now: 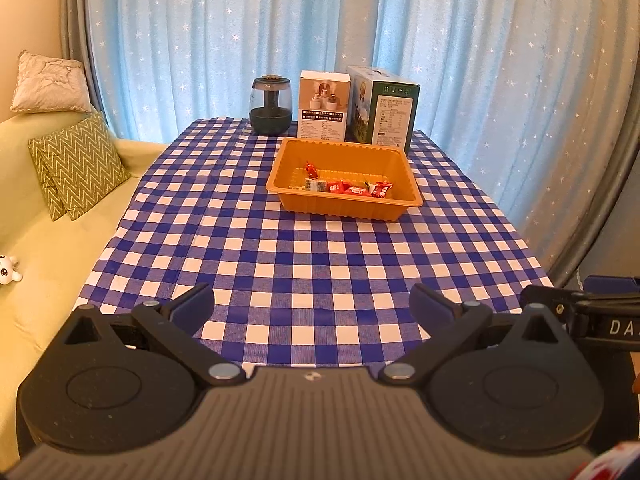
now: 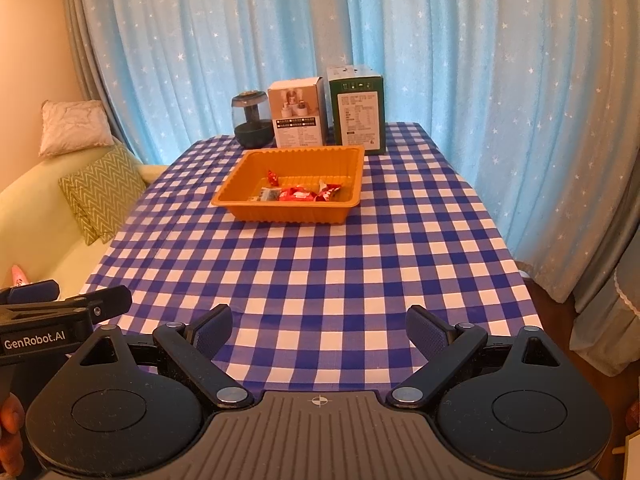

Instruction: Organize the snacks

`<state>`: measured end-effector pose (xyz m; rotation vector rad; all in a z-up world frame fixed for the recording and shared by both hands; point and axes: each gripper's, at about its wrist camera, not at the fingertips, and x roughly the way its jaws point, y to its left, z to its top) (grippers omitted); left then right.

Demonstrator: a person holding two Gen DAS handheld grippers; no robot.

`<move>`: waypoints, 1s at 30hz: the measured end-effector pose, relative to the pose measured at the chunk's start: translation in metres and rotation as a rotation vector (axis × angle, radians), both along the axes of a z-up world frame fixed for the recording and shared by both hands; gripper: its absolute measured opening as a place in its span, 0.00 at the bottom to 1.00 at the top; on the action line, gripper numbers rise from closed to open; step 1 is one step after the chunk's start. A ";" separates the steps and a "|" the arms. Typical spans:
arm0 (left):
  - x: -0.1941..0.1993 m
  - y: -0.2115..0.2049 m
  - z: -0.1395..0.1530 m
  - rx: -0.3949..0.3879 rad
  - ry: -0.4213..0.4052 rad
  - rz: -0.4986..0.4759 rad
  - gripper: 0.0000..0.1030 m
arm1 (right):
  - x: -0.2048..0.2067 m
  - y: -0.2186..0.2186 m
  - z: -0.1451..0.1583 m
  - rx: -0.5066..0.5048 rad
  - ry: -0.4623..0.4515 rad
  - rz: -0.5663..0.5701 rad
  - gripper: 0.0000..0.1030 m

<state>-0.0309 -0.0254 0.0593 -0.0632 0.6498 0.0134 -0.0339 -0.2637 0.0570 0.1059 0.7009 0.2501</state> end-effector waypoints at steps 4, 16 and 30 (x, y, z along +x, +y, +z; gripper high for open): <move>-0.001 -0.002 -0.001 0.000 0.003 -0.002 1.00 | 0.001 -0.002 0.001 0.000 0.001 -0.001 0.90; -0.001 -0.002 -0.001 0.001 0.003 -0.003 1.00 | 0.001 -0.003 0.000 0.004 0.001 -0.001 0.90; -0.001 -0.004 -0.002 0.005 0.003 -0.006 1.00 | 0.003 -0.005 0.001 0.007 -0.003 -0.007 0.90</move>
